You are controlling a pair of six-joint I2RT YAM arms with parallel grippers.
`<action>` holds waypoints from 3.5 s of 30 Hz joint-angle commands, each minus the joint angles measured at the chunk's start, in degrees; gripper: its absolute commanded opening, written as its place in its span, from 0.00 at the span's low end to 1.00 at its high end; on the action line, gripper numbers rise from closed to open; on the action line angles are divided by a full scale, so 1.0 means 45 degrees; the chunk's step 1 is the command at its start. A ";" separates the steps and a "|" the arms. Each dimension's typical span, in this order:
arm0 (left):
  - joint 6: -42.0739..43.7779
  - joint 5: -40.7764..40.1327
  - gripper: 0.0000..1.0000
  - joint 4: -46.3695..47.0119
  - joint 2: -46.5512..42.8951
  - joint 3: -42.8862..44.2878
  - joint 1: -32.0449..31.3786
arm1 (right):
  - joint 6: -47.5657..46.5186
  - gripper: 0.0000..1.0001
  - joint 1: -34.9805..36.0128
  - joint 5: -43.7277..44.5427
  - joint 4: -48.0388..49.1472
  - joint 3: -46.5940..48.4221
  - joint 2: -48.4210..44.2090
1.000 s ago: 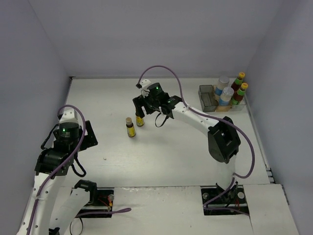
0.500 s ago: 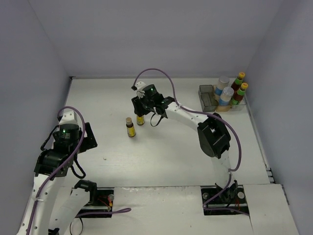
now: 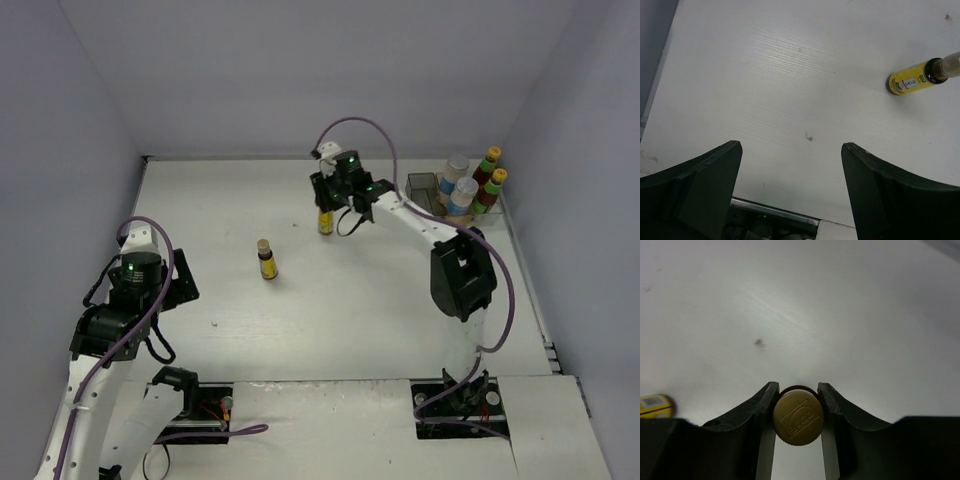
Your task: Organize the condiment bottles
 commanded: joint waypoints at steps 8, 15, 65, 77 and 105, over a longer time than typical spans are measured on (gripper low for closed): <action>-0.0195 -0.0150 0.81 0.1010 0.0316 0.0192 -0.0095 | -0.1176 0.00 -0.4624 0.1514 0.1500 0.0229 -0.3084; -0.0196 -0.0053 0.81 0.1303 0.0570 0.0211 -0.0095 | -0.1000 0.00 -0.6812 0.1144 0.2066 0.0444 -0.2480; -0.0059 0.0319 0.81 0.1479 0.0355 0.0094 -0.0153 | -0.1215 0.89 -0.4278 -0.0397 0.0898 -0.1294 -0.5661; -0.0352 0.0358 0.81 0.0856 0.0082 0.0328 -0.0290 | -0.0201 0.91 0.1852 -0.0967 0.1185 -0.2505 -0.4982; -0.0391 -0.0326 0.81 -0.0201 -0.0328 0.0583 -0.0798 | 0.0113 0.64 0.4417 0.0713 0.2711 -0.0865 -0.0448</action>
